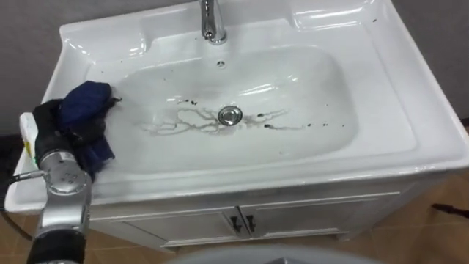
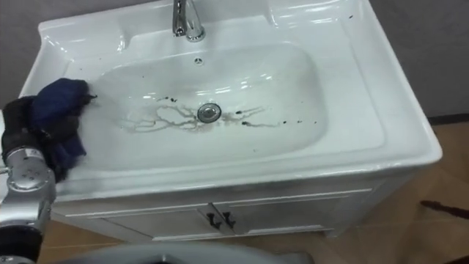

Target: Wipe basin

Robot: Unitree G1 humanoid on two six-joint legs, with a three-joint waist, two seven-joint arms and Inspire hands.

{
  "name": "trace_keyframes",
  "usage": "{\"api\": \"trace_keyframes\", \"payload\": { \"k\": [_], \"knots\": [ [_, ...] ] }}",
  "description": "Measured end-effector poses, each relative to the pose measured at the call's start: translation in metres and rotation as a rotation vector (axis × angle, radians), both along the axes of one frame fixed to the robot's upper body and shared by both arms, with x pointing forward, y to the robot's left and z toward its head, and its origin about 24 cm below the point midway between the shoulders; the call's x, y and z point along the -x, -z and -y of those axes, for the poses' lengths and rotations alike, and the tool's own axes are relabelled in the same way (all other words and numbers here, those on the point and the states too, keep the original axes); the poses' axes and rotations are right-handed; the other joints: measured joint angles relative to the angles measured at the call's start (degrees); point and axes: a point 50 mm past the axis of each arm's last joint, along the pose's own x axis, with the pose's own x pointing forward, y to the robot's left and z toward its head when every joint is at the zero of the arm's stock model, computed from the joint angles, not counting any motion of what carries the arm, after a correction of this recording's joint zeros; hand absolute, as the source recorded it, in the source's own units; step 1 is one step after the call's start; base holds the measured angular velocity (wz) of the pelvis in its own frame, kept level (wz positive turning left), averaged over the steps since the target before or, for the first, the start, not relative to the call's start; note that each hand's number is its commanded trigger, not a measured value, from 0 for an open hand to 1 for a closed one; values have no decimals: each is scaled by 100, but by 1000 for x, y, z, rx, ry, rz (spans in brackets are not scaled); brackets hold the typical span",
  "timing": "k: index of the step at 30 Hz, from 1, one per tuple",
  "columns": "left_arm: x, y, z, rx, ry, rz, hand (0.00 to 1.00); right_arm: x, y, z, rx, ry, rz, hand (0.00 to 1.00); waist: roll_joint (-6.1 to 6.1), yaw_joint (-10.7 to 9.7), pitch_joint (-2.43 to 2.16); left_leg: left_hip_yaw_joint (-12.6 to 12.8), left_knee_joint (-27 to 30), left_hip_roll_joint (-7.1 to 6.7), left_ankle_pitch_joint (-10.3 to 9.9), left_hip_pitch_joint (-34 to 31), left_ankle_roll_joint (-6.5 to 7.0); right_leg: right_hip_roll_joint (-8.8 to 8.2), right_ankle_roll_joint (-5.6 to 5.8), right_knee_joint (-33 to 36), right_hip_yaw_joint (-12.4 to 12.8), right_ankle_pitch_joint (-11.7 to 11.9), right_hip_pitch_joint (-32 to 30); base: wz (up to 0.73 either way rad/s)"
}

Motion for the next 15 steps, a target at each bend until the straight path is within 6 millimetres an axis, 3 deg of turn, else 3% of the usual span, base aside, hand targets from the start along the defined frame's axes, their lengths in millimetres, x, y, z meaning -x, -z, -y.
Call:
{"api": "trace_keyframes", "payload": {
  "k": [2, 4, 6, 9, 11, 15],
  "knots": [
    [-7, -9, 8, -17, 43, 36, 100, -8, 0, -1, -1, -13, 24, 0, -37, -13, 40, -64, 117, -1, -1, -181, 1, -7, 0, 14, -117, 0, -110, 24],
    [-12, -19, 15, -40, 90, 69, 100, -11, 0, -3, -6, -23, 50, 0, -48, -26, 44, -69, 242, 10, -4, -363, 4, -10, 0, 60, -249, 0, -202, 31],
    [-17, -28, 20, -69, 124, 105, 100, -14, 0, -3, -10, -27, 75, 0, -106, -21, 77, -72, 315, 26, -4, -461, 4, -1, 0, 121, -297, 0, -275, 20],
    [-21, -39, 24, -161, 167, 127, 100, -16, -1, -3, -4, -35, 112, 0, -121, -16, 66, -88, 394, 55, -52, -534, 9, 31, -13, 115, -293, 11, -272, 2],
    [-23, -44, 27, -204, 189, 136, 100, -19, -1, -3, 7, -39, 136, 0, -76, -14, 26, -77, 401, 61, -60, -529, 14, 32, -12, 115, -288, 25, -262, 0],
    [-26, -51, 37, -229, 226, 169, 100, -17, -2, -2, 19, -38, 153, 0, -29, -32, 9, -69, 441, 96, -61, -546, 16, 33, -14, 124, -288, 27, -251, 0]
  ]
}}
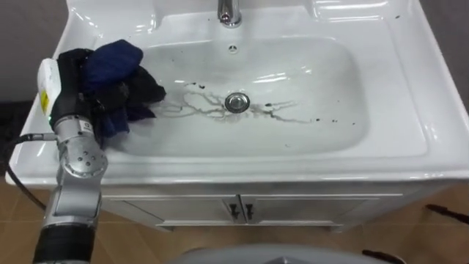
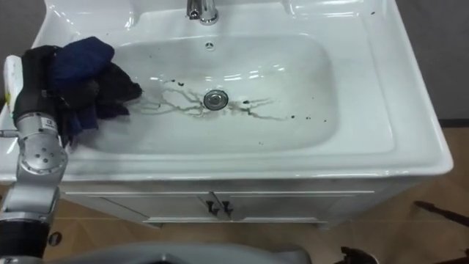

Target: Wipe basin

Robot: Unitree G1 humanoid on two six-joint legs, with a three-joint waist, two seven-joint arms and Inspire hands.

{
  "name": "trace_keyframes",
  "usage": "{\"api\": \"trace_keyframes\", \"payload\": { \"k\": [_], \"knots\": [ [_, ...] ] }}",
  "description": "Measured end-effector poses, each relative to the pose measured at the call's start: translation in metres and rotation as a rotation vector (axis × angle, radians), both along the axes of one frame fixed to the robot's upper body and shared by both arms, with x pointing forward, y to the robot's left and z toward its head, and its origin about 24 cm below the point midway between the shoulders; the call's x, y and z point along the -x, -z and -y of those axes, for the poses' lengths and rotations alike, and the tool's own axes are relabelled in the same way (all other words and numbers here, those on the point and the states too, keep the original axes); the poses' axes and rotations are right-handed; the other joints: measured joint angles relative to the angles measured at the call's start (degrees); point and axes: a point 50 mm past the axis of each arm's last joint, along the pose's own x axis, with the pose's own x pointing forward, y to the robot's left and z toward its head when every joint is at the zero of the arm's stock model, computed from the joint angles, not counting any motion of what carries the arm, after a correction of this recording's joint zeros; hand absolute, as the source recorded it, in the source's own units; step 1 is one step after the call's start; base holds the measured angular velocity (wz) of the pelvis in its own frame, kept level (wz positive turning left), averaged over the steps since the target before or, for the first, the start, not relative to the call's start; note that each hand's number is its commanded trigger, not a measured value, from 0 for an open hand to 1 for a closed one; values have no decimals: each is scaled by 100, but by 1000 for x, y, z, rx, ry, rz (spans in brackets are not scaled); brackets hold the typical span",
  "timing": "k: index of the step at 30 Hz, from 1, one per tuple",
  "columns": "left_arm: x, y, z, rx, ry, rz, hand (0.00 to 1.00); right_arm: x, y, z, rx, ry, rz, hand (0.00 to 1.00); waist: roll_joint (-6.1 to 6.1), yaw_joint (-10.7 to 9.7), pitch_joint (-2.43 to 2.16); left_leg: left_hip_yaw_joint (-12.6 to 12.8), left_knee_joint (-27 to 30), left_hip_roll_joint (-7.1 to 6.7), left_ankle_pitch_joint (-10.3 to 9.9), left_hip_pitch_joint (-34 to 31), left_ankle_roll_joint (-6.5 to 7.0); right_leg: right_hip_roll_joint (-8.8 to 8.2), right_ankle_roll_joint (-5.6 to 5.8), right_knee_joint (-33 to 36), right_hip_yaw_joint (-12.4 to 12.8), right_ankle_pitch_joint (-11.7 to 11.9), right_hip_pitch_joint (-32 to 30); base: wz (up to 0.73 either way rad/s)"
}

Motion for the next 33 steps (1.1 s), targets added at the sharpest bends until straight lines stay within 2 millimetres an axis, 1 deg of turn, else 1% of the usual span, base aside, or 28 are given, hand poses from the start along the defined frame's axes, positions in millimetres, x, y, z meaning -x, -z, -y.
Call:
{"api": "trace_keyframes", "payload": {
  "k": [4, 6, 7, 8, 9, 10, 12, 15, 17, 19, 20, 21, 22, 24, 25, 27, 28, 30, 31, 32, 33],
  "knots": [
    [-2, -2, 11, -18, 53, 13, 100, 1, -1, 1, -1, -5, 7, 0, 19, -39, 9, 0, 26, 17, -7, -3, 1, 11, -2, 97, 17, -1, -12, -1],
    [-3, -2, 13, -21, 64, 13, 100, 3, -1, 1, -10, -6, 6, 0, 8, -60, 18, 31, 42, 44, -11, -4, 1, 17, -4, 110, 40, -2, -32, -7],
    [-3, -2, 13, -23, 67, 11, 100, 3, -1, 1, -15, -7, 6, 0, -20, -60, 32, 28, 59, 54, -14, -6, 0, 22, -14, 134, 57, -8, -39, -7],
    [-3, -2, 13, -40, 72, 7, 100, 5, -1, 1, -22, -7, 10, 0, -51, -63, 32, 18, 81, 55, -19, -9, -2, 19, -27, 170, 61, -29, -83, -5],
    [-3, -2, 13, -58, 75, 3, 100, 7, -1, 0, -25, -5, 12, 0, -62, -64, 21, 19, 95, 52, -20, -16, -2, 14, -30, 191, 60, -44, -104, 0],
    [-2, -1, 13, -82, 77, -5, 100, 9, -1, -1, -34, -2, 10, 0, -82, -121, 17, 41, 167, 49, -23, -44, -1, 10, -34, 202, 70, -74, -142, 0],
    [-2, 3, 13, -104, 77, -27, 100, 10, -1, -1, -40, 2, 1, 0, -90, -124, 13, 91, 215, 55, -25, -61, -1, 3, -43, 286, 110, -98, -212, -8],
    [0, 12, 11, -111, 74, -72, 100, 7, -3, -2, -50, 19, 22, 0, -98, -162, 16, 146, 367, 94, -82, -205, 11, -9, -46, 512, 157, -165, -381, -10],
    [-4, 21, 11, -126, 78, -121, 100, -4, -6, -3, -44, -17, 67, 0, -108, -179, 26, 168, 499, 113, -97, -396, 16, -3, -50, 648, 181, -182, -568, -3],
    [-10, 25, 11, -129, 88, -149, 100, -13, -9, -4, -43, -38, 108, 0, -110, -179, 28, 177, 570, 115, -116, -563, 26, 6, -55, 723, 185, -191, -742, 0],
    [-13, 26, 11, -129, 92, -157, 100, -19, -11, -5, -43, -49, 133, 0, -117, -178, 38, 176, 605, 125, -114, -648, 28, 2, -54, 798, 200, -192, -851, 0],
    [-15, 27, 12, -129, 93, -159, 100, -21, -12, -6, -44, -58, 143, 0, -156, -189, 62, 188, 638, 149, -116, -710, 31, 3, -55, 834, 211, -197, -920, -8],
    [-17, 28, 11, -129, 93, -166, 100, -27, -13, -8, -46, -80, 166, 0, -167, -170, 66, 240, 709, 180, -124, -825, 41, 7, -62, 916, 238, -203, -1049, -7],
    [-21, 34, 9, -131, 91, -197, 100, -35, -15, -10, -40, -120, 189, 0, -178, -176, 76, 243, 834, 217, -138, -1033, 52, 32, -67, 975, 233, -198, -1177, -3],
    [-25, 35, 9, -131, 103, -224, 100, -38, -16, -11, -35, -134, 204, 0, -178, -235, 84, 245, 899, 233, -139, -1145, 54, 41, -67, 1010, 230, -190, -1272, 7],
    [-35, 31, 8, -156, 125, -214, 100, -44, -18, -12, -20, -163, 227, 0, -137, -223, 86, 261, 964, 247, -138, -1317, 60, 40, -66, 1104, 230, -189, -1453, 3],
    [-41, 32, 6, -181, 131, -232, 100, -51, -20, -12, -6, -192, 239, 0, -106, -213, 89, 287, 971, 263, -132, -1372, 67, 45, -75, 1116, 246, -180, -1525, -8],
    [-47, 34, 7, -210, 148, -259, 100, -56, -21, -9, 16, -229, 244, 0, -32, -208, 96, 324, 1035, 297, -133, -1442, 69, 57, -83, 1139, 251, -167, -1579, -7],
    [-51, 34, 9, -228, 158, -264, 100, -61, -23, -8, 30, -238, 256, 0, 26, -216, 114, 330, 1079, 303, -136, -1503, 72, 53, -83, 1200, 245, -168, -1649, -3],
    [-55, 35, 10, -238, 162, -273, 100, -68, -24, -7, 49, -244, 270, 0, 68, -256, 120, 345, 1101, 307, -135, -1582, 73, 47, -84, 1261, 261, -170, -1749, -6],
    [-57, 35, 10, -244, 162, -279, 100, -72, -24, -8, 56, -252, 274, 0, 76, -264, 120, 372, 1114, 309, -135, -1624, 74, 40, -89, 1327, 288, -183, -1829, -12]
  ]
}}
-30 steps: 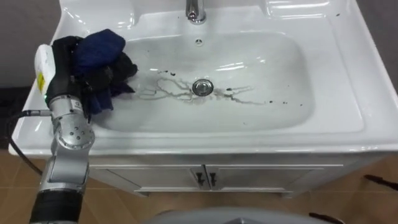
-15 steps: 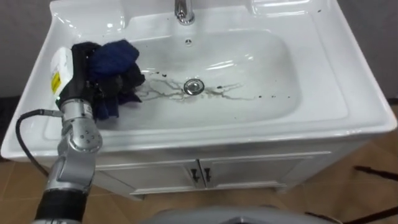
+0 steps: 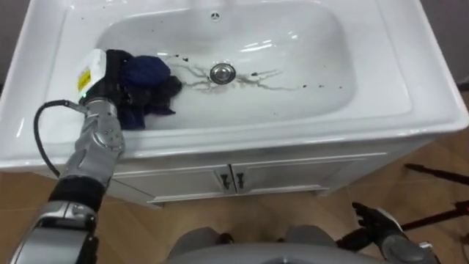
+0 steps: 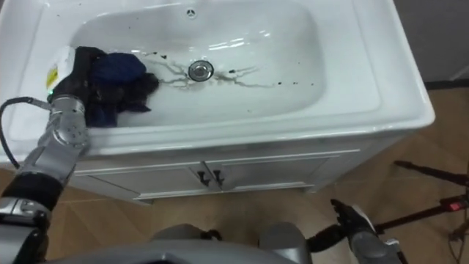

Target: Wipe basin

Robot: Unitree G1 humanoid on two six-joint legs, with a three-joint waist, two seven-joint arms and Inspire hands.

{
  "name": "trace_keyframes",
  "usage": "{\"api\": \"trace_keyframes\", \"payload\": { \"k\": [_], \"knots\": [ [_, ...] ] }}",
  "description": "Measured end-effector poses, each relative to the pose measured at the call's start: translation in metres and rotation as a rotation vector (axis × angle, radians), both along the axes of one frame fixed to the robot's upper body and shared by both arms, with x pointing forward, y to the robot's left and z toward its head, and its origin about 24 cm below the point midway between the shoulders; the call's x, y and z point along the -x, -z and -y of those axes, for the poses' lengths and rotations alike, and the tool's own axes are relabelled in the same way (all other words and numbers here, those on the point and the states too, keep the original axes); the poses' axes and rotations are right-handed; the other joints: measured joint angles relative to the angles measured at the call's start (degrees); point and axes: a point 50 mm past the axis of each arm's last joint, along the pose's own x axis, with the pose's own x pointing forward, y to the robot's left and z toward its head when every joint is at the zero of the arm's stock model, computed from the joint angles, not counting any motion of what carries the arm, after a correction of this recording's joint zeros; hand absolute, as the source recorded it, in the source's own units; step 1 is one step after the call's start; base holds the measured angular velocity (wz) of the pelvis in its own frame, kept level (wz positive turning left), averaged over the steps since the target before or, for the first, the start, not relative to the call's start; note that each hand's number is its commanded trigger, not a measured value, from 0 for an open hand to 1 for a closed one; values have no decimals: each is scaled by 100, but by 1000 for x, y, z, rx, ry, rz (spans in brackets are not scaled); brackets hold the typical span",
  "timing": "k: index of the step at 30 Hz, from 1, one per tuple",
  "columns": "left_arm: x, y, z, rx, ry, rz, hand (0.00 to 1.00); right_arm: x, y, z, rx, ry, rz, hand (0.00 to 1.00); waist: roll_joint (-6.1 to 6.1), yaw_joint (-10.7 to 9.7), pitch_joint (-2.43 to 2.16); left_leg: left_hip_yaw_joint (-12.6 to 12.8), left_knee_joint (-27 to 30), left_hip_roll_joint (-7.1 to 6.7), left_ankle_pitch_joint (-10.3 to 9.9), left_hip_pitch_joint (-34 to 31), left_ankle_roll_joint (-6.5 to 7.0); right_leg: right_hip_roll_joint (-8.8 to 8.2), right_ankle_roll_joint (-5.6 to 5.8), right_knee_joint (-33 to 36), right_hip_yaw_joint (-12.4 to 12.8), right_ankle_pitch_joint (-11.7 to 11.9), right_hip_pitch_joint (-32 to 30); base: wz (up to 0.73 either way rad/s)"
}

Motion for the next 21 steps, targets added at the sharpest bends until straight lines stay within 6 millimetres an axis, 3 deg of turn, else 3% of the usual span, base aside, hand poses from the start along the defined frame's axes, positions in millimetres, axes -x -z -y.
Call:
{"api": "trace_keyframes", "payload": {
  "k": [8, 18, 21],
  "knots": [
    [-19, -11, 12, -183, 104, 36, 100, -50, -2, -11, 65, -62, 78, 0, 100, -194, 98, 103, 322, 72, 6, -671, 2, -9, -63, 509, 92, -86, -800, -7],
    [-33, -20, 15, -295, 125, 84, 100, -52, 0, -10, 98, -63, 78, 0, 104, -235, 159, 376, 467, 102, 4, -1018, 0, -92, -114, 1015, 242, -233, -1385, -6],
    [-39, -25, 14, -368, 134, 94, 100, -55, 1, -12, 98, -65, 72, 0, 108, -338, 208, 513, 633, 173, 3, -1136, 3, -85, -136, 1164, 262, -269, -1518, 0]
  ]
}}
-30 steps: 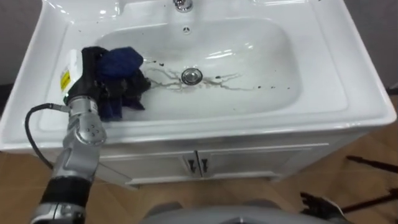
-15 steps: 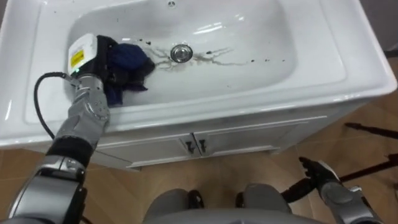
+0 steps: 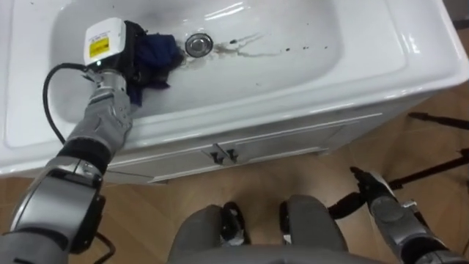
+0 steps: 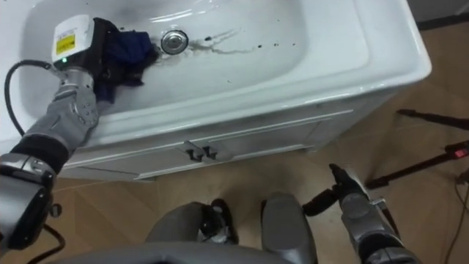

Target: Wipe basin

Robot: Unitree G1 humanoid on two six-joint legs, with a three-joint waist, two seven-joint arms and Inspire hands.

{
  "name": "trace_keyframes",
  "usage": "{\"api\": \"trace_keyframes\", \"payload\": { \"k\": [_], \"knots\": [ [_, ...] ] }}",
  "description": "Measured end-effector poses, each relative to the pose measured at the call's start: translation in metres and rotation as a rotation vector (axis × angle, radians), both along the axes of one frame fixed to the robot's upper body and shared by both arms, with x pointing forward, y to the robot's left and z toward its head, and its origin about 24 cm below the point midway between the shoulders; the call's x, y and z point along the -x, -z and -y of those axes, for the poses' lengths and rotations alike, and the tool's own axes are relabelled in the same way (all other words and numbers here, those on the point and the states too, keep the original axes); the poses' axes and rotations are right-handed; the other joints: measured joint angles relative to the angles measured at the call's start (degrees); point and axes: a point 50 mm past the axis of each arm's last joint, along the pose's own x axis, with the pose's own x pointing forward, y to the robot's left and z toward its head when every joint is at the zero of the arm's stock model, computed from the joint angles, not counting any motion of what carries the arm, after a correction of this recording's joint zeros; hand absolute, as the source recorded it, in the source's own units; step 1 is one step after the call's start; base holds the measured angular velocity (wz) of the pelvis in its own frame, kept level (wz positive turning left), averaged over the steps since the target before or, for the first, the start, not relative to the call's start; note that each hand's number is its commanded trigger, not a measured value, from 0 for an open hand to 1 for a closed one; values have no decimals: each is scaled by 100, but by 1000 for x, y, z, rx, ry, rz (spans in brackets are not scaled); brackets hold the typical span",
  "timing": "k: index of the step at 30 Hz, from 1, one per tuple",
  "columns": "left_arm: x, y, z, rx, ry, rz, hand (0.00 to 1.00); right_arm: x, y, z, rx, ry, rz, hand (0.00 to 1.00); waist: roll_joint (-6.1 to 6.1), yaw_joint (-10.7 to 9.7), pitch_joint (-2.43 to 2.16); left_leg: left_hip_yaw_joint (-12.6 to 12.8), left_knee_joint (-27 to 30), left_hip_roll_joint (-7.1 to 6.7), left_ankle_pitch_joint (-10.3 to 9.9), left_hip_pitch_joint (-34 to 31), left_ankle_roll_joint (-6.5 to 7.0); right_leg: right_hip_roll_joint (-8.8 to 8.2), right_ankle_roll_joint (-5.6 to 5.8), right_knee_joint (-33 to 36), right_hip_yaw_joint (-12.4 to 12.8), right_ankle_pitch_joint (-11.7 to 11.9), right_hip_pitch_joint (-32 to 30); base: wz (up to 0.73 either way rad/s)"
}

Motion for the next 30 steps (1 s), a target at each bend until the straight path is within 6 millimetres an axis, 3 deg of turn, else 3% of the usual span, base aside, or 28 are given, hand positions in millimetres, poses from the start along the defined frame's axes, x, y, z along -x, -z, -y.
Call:
{"api": "trace_keyframes", "payload": {
  "k": [2, 7, 15, 24, 30],
  "knots": [
    [-4, -4, -2, -25, -7, 6, 100, -3, -1, 0, 3, -2, 6, 0, 8, -50, 34, 26, 21, 27, -1, -86, 1, -1, -25, 90, 7, -20, -112, -3],
    [-8, -11, -6, -96, 2, 24, 100, 0, 0, 3, 17, 8, -6, 0, 35, -154, 37, -6, 122, 43, 4, -319, -5, -8, -49, 266, 17, -39, -390, 0],
    [-11, -14, -6, -74, -26, 42, 100, 0, 0, 4, 33, 9, 0, 0, 27, -350, 43, 134, 154, 29, 3, -423, -5, -75, -60, 448, 108, -71, -608, -5],
    [-19, -15, 8, 173, -117, 53, 100, -6, -1, 0, 50, -9, 6, 0, -39, -467, 80, 242, 114, 14, -1, -418, 7, -109, -47, 513, 188, -104, -683, -2],
    [-27, -24, 19, 289, -119, 103, 100, -7, 0, -5, 65, -37, 2, 0, -111, -487, 93, 229, 163, -68, 5, -539, 19, -119, -39, 630, 191, -161, -825, 5]
  ]
}}
